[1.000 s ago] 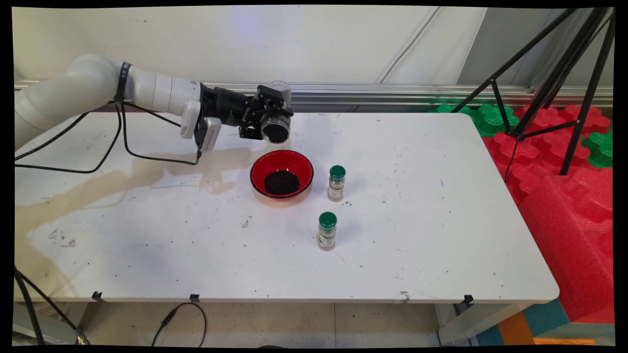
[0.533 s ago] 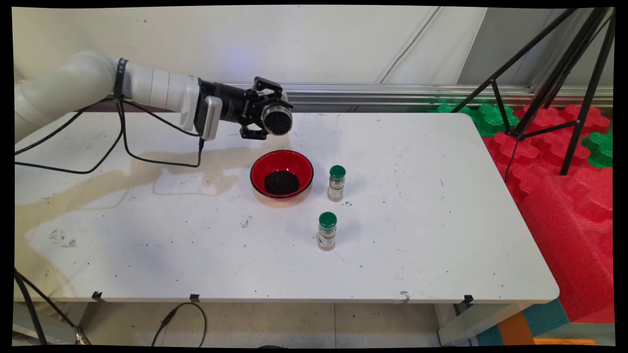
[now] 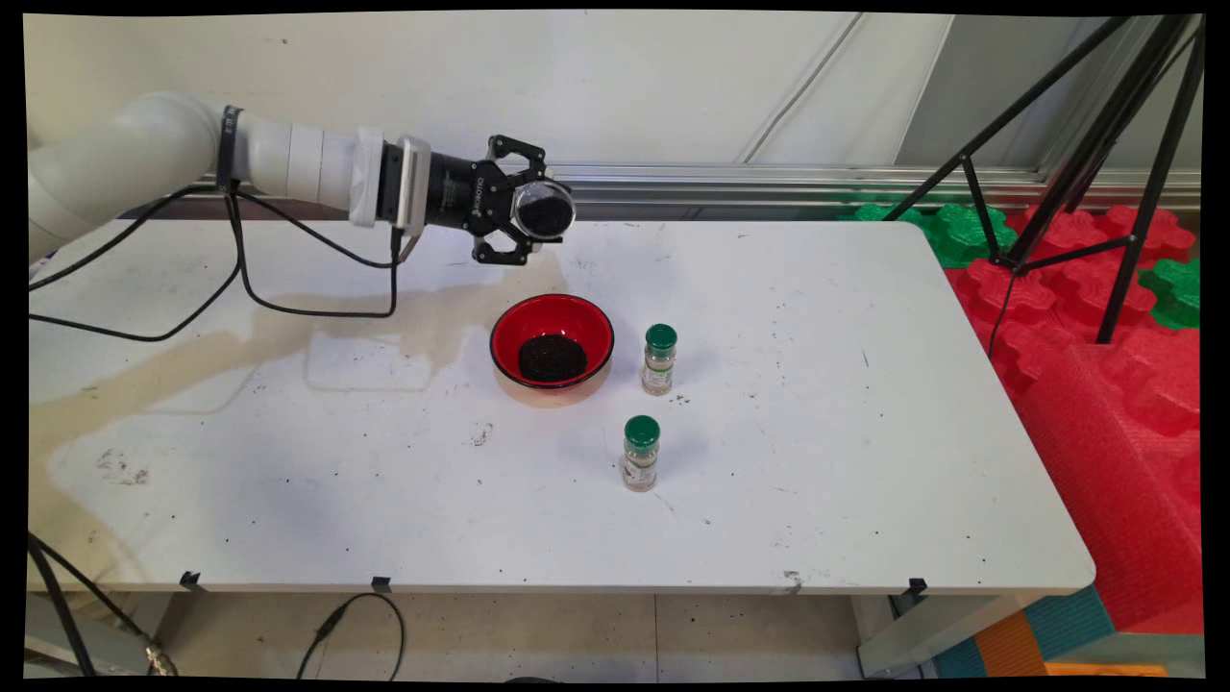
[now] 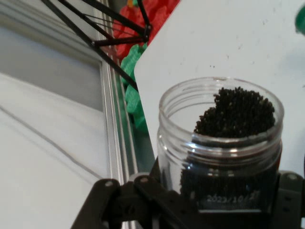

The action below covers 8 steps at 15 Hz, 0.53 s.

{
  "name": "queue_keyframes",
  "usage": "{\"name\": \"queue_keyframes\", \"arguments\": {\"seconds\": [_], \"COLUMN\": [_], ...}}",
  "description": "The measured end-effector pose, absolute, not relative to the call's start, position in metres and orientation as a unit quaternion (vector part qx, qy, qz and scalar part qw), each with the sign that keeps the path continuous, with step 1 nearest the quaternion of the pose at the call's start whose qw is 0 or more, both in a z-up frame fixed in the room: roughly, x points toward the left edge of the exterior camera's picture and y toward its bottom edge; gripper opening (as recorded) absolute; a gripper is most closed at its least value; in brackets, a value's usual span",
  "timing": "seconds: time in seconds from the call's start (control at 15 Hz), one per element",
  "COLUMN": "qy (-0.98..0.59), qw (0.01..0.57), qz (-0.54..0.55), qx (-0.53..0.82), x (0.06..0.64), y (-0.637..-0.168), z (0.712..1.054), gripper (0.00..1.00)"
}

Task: Pour the black seasoning powder in the red bowl

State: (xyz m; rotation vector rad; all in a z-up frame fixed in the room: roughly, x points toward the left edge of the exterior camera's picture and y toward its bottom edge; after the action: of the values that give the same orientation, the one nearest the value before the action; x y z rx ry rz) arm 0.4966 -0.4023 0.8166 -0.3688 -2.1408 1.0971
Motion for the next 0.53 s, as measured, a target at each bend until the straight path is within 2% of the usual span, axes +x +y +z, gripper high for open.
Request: {"name": "queue_keyframes", "arguments": {"seconds": [0.53], "qy": [-0.821], "qw": [0.442], "qz": [0.360], "qx": [0.020], "x": [0.5072], "y": [-0.4006], "z": [0.8244], "gripper": [0.00]}}
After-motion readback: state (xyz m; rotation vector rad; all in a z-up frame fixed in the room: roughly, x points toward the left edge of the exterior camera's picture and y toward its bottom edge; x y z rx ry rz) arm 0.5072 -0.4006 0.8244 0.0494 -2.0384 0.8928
